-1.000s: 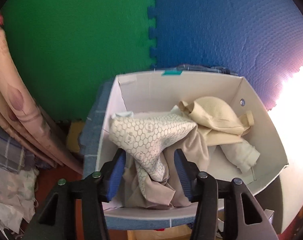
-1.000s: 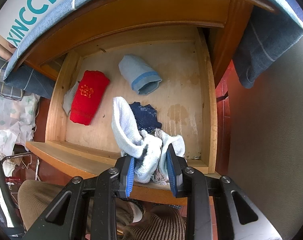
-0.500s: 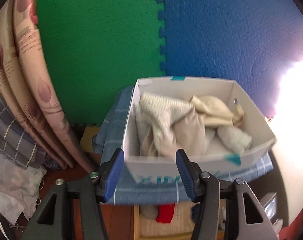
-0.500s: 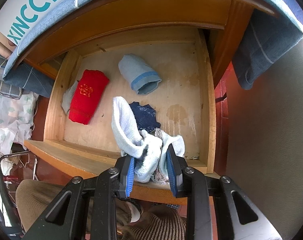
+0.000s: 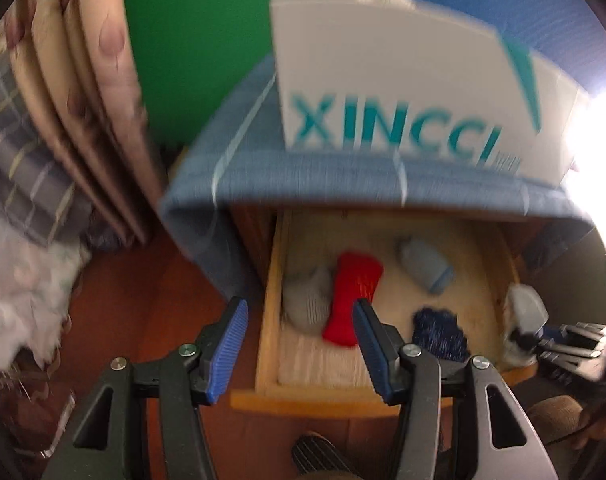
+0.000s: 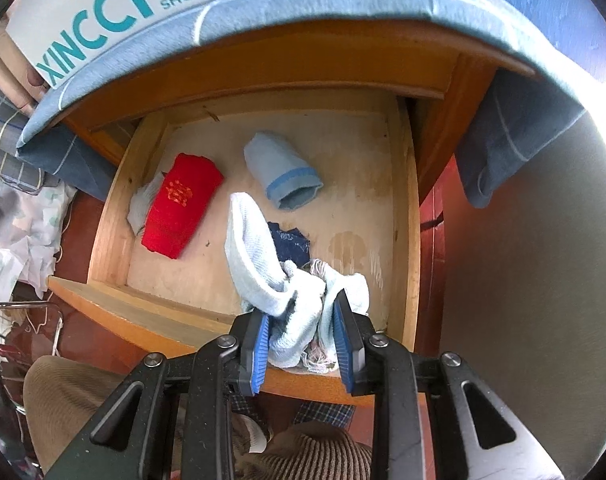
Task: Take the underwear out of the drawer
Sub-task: 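Withdraw the left tool back in front of the drawer, then carry the white pink-patterned underwear with the right tool into the shoe box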
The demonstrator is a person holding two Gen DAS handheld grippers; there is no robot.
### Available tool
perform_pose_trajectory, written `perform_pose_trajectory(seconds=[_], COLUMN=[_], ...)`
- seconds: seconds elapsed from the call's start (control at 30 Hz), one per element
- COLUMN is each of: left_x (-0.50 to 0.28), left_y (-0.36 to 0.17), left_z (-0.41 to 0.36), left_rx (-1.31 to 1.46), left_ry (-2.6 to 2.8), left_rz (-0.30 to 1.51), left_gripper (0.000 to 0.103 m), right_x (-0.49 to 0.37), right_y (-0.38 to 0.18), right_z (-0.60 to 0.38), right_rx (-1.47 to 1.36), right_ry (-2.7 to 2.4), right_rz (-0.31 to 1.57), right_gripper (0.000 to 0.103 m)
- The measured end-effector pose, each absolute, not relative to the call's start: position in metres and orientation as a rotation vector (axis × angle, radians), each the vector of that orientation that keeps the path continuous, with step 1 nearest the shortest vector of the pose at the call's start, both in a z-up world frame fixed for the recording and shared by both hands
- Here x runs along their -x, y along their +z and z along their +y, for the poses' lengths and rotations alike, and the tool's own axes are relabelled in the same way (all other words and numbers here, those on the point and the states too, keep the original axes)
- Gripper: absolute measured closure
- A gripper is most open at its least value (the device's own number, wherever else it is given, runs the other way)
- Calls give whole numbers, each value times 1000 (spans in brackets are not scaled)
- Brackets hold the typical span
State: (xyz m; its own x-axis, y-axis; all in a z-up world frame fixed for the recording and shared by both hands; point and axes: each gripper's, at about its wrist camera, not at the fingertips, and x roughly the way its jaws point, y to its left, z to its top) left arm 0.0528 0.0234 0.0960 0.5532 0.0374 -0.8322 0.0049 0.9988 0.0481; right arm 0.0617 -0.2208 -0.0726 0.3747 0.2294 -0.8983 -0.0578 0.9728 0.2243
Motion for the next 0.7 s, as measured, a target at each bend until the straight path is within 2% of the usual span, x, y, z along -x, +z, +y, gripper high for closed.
perform_pose_trajectory(seconds=[0.23, 0.7], left_x=[-39, -42], left_y=[51, 49], left_z=[24, 20], left_rx=[-5, -5], left_ry=[40, 44], left_rz=[1051, 1045], left_gripper=[47, 47], right_x=[-58, -47], right_y=[-52, 40], right_z=[-220, -232], right_rx=[-149, -115], right_ry=[187, 226], right_rz=[1142, 998], right_gripper=[77, 77])
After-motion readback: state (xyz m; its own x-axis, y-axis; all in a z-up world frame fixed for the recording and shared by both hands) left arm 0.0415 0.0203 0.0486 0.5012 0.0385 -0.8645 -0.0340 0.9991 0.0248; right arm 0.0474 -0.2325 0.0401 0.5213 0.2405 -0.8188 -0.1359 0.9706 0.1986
